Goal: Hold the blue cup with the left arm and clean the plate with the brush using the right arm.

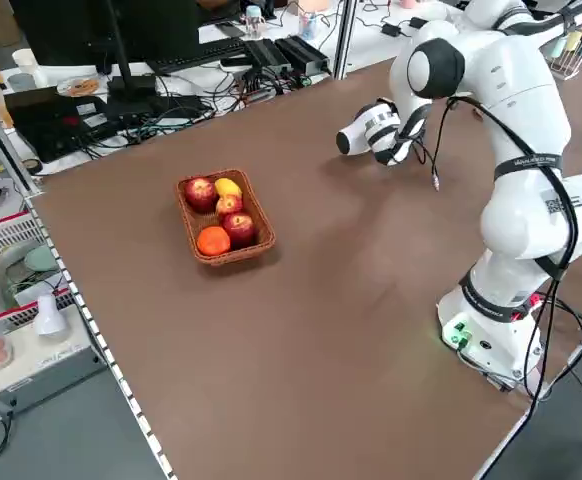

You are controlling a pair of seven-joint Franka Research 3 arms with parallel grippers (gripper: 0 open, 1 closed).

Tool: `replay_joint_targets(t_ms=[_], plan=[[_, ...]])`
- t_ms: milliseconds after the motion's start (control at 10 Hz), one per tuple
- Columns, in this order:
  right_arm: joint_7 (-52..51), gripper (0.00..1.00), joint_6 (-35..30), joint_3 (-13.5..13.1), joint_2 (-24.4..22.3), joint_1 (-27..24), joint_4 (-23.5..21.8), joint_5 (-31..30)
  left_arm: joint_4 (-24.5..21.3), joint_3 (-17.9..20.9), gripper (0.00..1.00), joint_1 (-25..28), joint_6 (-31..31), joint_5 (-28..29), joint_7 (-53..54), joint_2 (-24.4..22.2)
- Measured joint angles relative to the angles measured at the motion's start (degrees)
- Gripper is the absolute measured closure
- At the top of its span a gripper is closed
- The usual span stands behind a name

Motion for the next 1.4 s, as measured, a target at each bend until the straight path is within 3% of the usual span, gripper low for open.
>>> replay_joint_targets(t_ms=[500, 1000, 1300, 1400], plan=[[0.0, 0.95, -3.6, 0.2, -0.6, 0.0, 1.8, 0.0, 0.0, 0.0, 0.34, 0.0, 0.0, 0.0, 0.0, 0.0], [-1.1, 0.95, -8.9, 0.2, -5.4, -1.0, 2.7, 1.8, 0.0, 0.0, 0.34, 0.0, 0.0, 0.0, 0.0, 0.0], [-5.6, 0.95, -12.0, 0.2, -9.9, -3.0, 2.8, 6.6, 0.2, -0.1, 0.24, 0.2, -0.6, 0.0, 0.0, -0.1], [-8.0, 0.95, -13.6, 0.2, -11.4, -4.1, 2.8, 7.9, 0.6, -0.4, 0.08, 0.7, -1.6, 0.0, 0.0, -0.6]])
